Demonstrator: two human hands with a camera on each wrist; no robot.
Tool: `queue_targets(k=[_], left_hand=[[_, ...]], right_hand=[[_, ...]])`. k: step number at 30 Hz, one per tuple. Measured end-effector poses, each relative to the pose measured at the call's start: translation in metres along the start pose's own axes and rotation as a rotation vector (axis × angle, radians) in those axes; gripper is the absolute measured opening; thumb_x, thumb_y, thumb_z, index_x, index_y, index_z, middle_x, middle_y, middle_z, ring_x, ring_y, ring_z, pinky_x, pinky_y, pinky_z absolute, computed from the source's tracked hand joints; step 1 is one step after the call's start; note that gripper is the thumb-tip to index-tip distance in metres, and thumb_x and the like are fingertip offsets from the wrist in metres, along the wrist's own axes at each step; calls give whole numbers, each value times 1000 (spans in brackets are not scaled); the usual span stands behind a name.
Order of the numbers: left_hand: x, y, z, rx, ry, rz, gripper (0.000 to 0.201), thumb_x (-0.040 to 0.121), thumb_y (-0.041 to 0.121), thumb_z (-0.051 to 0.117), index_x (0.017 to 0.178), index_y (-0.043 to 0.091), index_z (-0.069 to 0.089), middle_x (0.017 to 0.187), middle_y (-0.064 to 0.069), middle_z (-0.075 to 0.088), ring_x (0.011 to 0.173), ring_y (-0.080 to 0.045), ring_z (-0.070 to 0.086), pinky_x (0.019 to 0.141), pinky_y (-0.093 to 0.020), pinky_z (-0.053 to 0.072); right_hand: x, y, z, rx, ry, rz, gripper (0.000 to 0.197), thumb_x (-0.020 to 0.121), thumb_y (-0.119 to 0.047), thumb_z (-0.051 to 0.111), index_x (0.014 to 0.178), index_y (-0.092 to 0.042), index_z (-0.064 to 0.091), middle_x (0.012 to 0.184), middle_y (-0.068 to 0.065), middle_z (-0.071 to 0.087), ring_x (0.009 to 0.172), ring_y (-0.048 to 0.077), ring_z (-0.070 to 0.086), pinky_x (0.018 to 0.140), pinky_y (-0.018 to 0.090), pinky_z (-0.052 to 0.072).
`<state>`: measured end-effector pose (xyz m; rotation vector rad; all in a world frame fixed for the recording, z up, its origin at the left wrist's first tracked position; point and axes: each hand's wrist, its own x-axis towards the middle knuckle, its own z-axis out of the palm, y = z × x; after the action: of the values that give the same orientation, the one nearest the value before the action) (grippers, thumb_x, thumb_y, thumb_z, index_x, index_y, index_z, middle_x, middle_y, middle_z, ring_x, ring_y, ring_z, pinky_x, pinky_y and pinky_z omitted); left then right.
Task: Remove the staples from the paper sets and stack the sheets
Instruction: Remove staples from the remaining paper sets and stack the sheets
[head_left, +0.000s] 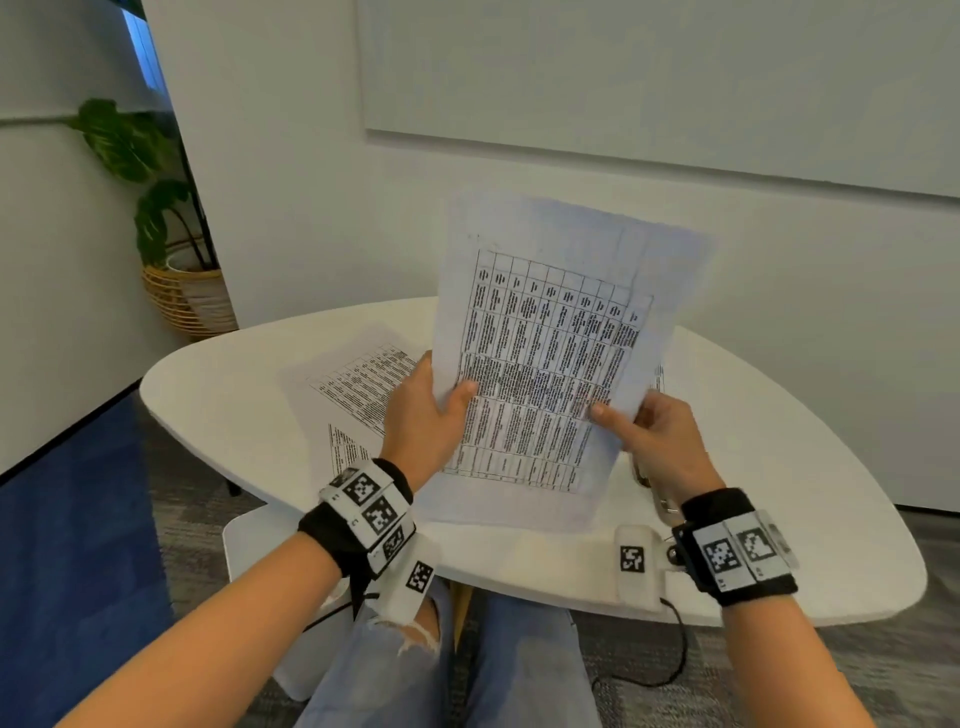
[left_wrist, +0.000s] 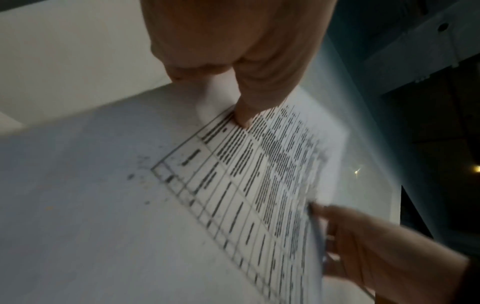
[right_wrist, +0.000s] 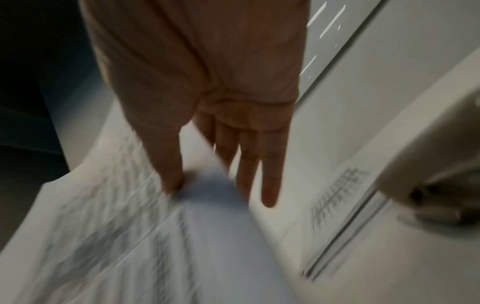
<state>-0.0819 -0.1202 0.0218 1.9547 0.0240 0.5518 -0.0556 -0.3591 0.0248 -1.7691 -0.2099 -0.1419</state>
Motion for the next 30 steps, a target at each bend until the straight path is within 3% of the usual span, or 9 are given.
queue_targets(k=[2,6,8,11,15,18,22,26,30], left_hand=[[4,4,-14,104,-15,-4,32,90,29,62,120,17,55,102,8,64,91,-11,61,78,-28,50],[5,1,-40,249,-52,-50,27,91,27,62,116,19,56,97,11,60,87,-12,58,75,-27,46],[2,-7,-48,290,-99,-85,29,91,29,62,118,19,56,99,9,62,91,-15,60,80,-33,51],[-5,-20,-53,323,-197,-155,28,90,29,62,117,21,55,100,5,66,89,-18,64,80,-39,55],[-15,-30,-53,368,-335,-202,31,90,29,63,119,22,54,95,5,66,84,-15,64,78,-38,55],[-19,-34,-53,412,-427,-229,32,90,29,64,119,21,54,94,5,65,83,-14,63,75,-33,54],[-24,-35,-50,451,-531,-223,30,90,28,63,118,23,55,89,6,63,76,-15,63,68,-30,53],[-31,-28,-43,483,-611,-191,29,91,28,62,118,22,55,91,6,65,79,-15,64,74,-32,55],[-39,-19,-31,508,-661,-164,36,91,29,61,124,20,51,102,0,64,83,-18,63,77,-34,54]], right_hand=[[10,3,-21,-187,-31,30,22,79,-12,74,97,-18,65,98,0,69,86,13,64,73,13,49],[30,32,-51,-785,-16,288,52,82,-29,71,125,-7,54,122,8,56,110,24,54,91,29,40],[33,45,-53,-989,-34,411,51,83,-39,66,118,-4,53,122,13,56,110,29,54,83,29,40],[34,55,-50,-1115,-107,491,47,79,-43,69,104,-6,52,112,15,61,93,28,56,74,29,42],[35,59,-48,-1151,-107,530,40,88,-29,60,116,-2,52,116,15,60,95,28,56,78,30,44],[36,54,-47,-1055,-74,539,35,93,-18,51,119,4,51,119,20,58,104,33,57,85,34,47],[37,19,-46,-707,268,419,46,95,-23,49,124,10,37,122,29,50,105,40,54,80,40,44],[32,-37,-34,-223,411,126,32,90,-21,56,115,-7,42,102,9,55,85,22,53,73,36,46],[33,-57,-7,128,415,54,36,82,-16,69,109,-14,46,79,-3,53,60,9,47,51,23,40]])
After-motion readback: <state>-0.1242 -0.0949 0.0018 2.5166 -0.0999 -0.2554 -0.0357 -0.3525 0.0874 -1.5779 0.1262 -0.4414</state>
